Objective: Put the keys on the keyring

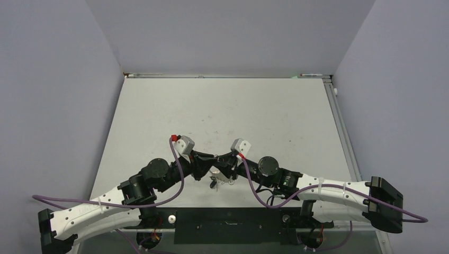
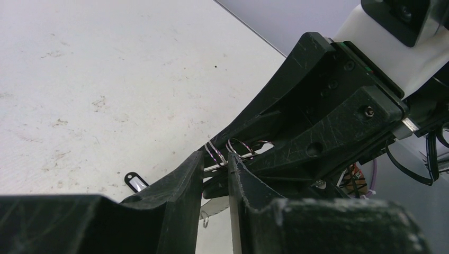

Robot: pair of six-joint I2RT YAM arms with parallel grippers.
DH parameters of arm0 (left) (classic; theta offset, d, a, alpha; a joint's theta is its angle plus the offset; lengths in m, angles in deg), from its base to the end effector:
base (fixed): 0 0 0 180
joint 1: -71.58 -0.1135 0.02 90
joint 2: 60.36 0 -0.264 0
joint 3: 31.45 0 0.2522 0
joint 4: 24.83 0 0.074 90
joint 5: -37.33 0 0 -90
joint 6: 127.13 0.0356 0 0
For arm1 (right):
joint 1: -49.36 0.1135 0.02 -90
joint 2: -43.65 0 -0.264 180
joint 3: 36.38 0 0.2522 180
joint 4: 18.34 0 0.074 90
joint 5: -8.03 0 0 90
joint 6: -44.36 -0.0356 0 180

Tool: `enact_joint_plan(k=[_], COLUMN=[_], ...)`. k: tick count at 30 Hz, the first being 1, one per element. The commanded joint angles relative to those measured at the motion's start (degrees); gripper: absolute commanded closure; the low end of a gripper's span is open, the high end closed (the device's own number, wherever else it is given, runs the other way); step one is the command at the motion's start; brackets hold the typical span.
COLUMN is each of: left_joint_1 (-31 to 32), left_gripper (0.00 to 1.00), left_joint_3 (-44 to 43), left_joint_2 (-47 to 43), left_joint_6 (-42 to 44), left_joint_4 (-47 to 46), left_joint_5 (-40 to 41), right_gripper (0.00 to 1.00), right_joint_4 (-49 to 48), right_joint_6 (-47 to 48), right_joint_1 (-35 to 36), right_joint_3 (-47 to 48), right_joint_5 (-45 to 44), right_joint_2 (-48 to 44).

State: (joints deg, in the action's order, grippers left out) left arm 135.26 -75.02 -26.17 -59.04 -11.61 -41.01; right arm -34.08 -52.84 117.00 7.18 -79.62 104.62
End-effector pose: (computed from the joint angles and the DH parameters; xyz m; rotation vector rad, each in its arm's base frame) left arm 0.0770 -0.1394 0.2957 0.4599 1.6662 -0.9642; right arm 0.0907 0.2244 0.2657 -0.8858 1.4534 1.0321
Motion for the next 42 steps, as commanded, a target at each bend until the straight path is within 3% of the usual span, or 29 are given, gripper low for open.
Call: enact_joint_plan(k=[1, 11, 19, 24, 28, 35, 39, 42], left_joint_1=[0.25, 0.24, 0.22, 0.22, 0.22, 0.24, 0.13, 0.13], left_gripper=[0.8, 0.84, 0.73, 0.81, 1.0, 1.0, 1.0, 1.0], left_joint_3=[0.1, -0.11, -0.52, 0.12, 1.03, 2.6, 1.93, 1.47], left_joint_2=[1.49, 3.92, 5.03, 5.0, 5.21, 3.38, 1.86, 1.18], left_joint_6=[-0.21, -0.88, -2.4, -2.93, -3.47, -2.25, 0.87, 2.52], left_joint_4=[-3.59, -4.12, -5.06, -6.12, -8.28, -10.37, -7.91, -6.58], left_joint_5=[-2.2, -1.93, -2.69, -2.9, -4.51, -5.66, -5.09, -4.94], right_gripper=[0.95, 0.95, 0.95, 0.95, 0.95, 0.93, 0.58, 0.38], right_joint_4=[-7.66, -8.77, -9.46, -9.78, -10.29, -9.2, -6.45, -3.78], right_joint_6=[-0.99, -0.21, 0.44, 0.61, 0.7, 0.68, 0.87, 0.92], right_joint_1=[0.58, 0.74, 1.12, 1.16, 1.36, 1.42, 1.44, 1.42], right_joint_3=[1.14, 1.25, 1.35, 1.42, 1.26, 0.89, 0.49, -0.29], right_joint_5=[1.07, 2.6, 2.02, 2.0, 2.21, 2.75, 2.16, 0.92], right_joint_2=[-0.95, -0.65, 0.29, 0.13, 0.2, -1.24, -3.57, -6.2])
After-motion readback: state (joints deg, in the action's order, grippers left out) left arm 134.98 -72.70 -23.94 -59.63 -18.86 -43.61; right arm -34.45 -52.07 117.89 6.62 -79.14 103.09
